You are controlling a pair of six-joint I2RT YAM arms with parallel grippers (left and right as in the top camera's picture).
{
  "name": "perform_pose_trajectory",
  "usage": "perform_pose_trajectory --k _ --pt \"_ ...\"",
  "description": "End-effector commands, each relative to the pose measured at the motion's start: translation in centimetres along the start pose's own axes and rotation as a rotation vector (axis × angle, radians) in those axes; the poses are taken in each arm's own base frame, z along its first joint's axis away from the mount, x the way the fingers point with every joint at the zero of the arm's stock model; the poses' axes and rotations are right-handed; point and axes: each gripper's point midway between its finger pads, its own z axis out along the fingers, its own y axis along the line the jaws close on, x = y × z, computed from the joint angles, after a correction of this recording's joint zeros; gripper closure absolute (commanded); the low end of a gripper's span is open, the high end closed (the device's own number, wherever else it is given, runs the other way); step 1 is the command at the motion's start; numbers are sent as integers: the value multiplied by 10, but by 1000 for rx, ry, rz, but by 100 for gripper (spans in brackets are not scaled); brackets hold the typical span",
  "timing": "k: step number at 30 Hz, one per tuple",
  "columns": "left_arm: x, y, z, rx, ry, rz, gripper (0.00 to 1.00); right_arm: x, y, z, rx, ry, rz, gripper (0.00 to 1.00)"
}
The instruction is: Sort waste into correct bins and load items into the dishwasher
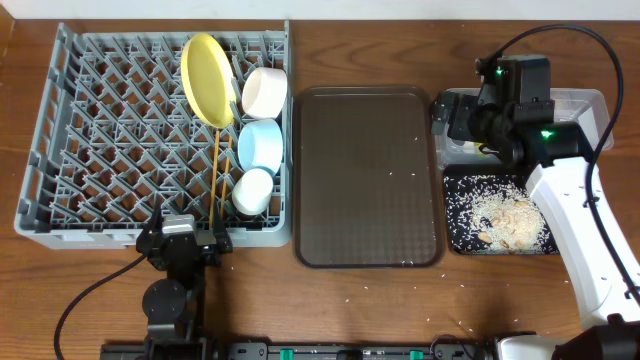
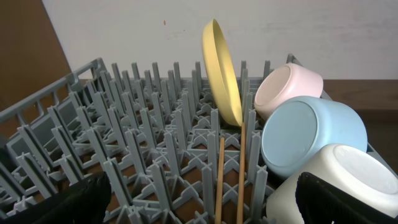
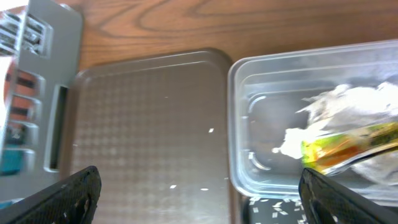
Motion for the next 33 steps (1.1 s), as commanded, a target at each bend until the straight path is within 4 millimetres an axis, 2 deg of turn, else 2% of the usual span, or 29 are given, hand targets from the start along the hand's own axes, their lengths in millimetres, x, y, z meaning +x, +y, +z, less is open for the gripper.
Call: perform_pose_trajectory --k 1,5,10,14,16,17,21,26,29,33 --pt "19 -1 2 6 48 -1 5 -2 -8 -2 51 -10 -156 1" --pt "19 -1 2 7 48 -1 5 11 -12 -13 56 -18 -267 1" --pt "19 -1 2 7 48 -1 5 25 -24 -36 90 -139 -282 1" --pt "19 -1 2 6 48 -1 5 46 -35 -50 85 -267 -296 1" --pt "19 -1 2 7 48 -1 5 66 -44 -55 81 -312 -289 1" --pt "19 -1 2 6 48 -1 5 78 -49 -56 83 -335 -285 1" --pt "19 -1 2 6 48 -1 5 102 -60 -61 85 -412 -280 1" --pt "19 -1 2 7 48 -2 5 136 -64 -61 35 -484 -282 1" --pt "19 -1 2 7 48 -1 5 146 -67 -59 33 -511 -285 1" --pt "19 -1 2 7 48 -1 5 148 -67 -63 24 -589 -293 1"
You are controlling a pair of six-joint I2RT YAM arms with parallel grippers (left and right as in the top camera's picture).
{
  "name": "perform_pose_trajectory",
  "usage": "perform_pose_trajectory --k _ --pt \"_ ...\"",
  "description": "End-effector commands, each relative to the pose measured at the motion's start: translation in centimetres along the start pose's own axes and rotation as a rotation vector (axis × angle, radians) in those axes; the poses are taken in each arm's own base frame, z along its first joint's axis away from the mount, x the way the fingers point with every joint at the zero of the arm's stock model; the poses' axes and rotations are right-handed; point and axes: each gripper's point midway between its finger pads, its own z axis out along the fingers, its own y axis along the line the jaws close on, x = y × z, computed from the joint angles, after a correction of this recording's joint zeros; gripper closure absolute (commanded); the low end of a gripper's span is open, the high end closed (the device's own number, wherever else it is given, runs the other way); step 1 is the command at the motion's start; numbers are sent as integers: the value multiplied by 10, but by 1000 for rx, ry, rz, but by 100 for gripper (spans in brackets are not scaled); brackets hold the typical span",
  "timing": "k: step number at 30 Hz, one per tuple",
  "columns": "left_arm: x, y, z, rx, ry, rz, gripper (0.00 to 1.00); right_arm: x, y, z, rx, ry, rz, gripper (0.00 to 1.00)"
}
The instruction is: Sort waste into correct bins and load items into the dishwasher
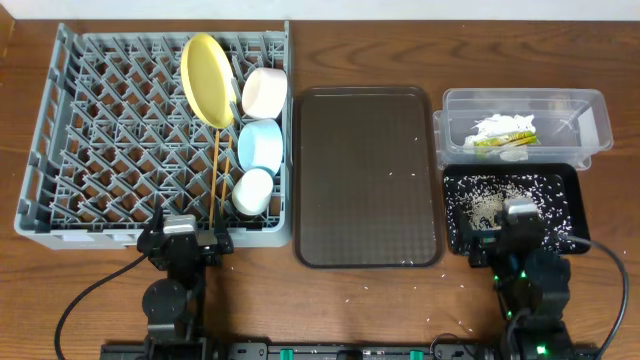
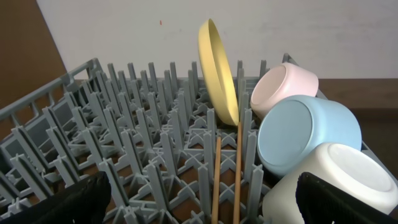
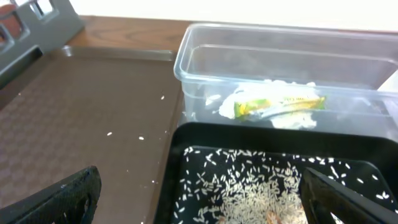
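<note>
The grey dish rack (image 1: 60, 130) holds an upright yellow plate (image 1: 205, 78), a pink bowl (image 1: 265, 90), a blue bowl (image 1: 262, 143), a white cup (image 1: 252, 190) and two wooden chopsticks (image 1: 217, 175). A clear bin (image 1: 590, 110) contains crumpled paper and a green wrapper (image 1: 505, 135). The black bin (image 1: 565, 195) holds rice and food scraps. My left gripper (image 2: 199, 202) stands open at the rack's near edge. My right gripper (image 3: 199, 199) is open and empty at the near edge of the black bin (image 3: 186, 149).
A brown tray (image 1: 365, 175) with a few rice grains lies between rack and bins. Stray grains dot the table (image 1: 400, 300) near the front edge. The rack's left half has bare tines.
My right arm has moved from above the clear bin at the back right down to the table's front, near the black bin. The wrapper and paper remain in the clear bin. The left arm barely shifted.
</note>
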Motion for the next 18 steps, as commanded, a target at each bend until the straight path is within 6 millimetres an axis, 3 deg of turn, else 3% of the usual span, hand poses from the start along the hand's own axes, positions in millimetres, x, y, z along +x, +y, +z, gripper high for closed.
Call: perform_pose_trajectory --k 1,8,14,18 --pt "18 1 2 -8 47 -2 5 -2 0 -4 -5 -65 -16 1" --pt "18 1 2 -8 47 -2 5 -8 0 -8 -4 -200 -26 1" --pt "18 1 2 -8 47 -2 5 -33 -4 -18 29 -328 -29 1" --pt "18 1 2 -8 47 -2 5 -26 -10 -16 61 -299 -23 1"
